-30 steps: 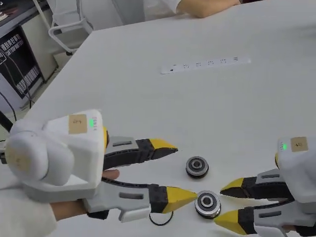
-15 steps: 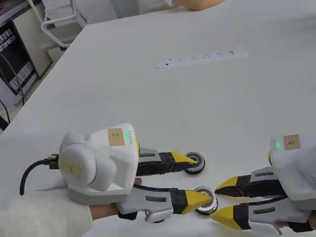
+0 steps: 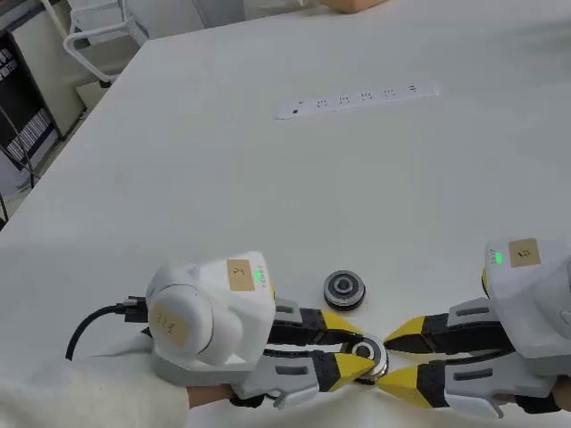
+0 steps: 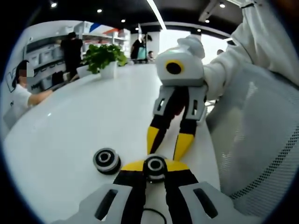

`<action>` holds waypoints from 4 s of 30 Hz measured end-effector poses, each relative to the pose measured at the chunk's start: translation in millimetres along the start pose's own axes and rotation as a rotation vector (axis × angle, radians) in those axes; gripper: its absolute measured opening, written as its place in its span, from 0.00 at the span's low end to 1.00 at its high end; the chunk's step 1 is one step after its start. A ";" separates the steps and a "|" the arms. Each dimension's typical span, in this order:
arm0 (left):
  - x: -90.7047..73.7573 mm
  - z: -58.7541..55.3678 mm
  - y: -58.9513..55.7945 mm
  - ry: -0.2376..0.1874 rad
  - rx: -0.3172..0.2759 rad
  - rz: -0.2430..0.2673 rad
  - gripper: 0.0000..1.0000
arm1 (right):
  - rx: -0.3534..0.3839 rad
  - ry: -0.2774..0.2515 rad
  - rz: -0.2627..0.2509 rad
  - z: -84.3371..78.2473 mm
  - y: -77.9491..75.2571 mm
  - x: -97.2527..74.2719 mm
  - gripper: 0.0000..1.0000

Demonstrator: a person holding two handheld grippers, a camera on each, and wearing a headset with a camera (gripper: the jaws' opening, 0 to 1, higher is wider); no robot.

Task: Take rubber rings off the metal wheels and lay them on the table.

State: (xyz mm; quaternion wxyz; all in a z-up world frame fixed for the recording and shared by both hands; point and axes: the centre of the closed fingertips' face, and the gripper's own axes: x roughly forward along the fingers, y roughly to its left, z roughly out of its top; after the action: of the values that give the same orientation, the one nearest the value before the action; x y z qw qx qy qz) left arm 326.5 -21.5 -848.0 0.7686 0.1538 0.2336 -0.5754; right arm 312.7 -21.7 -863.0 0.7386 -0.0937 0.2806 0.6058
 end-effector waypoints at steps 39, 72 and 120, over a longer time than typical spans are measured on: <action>0.8 -0.2 -2.0 -0.018 0.065 -0.004 0.13 | 0.220 -0.029 -0.038 -4.9 -13.5 -4.0 0.00; 0.8 -0.4 -2.0 -0.043 0.067 0.002 0.13 | 0.726 -0.233 0.148 19.4 -4.6 -8.6 0.00; 0.1 -0.3 -1.8 -0.044 0.076 0.000 0.13 | 0.683 -0.285 0.202 35.6 2.5 -6.5 0.00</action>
State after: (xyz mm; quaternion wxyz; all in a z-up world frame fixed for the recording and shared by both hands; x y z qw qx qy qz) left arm 324.7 -22.0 -848.3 0.7670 0.1703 0.1947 -0.5872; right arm 320.4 -9.5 -829.7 0.6955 0.2710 0.3688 0.5539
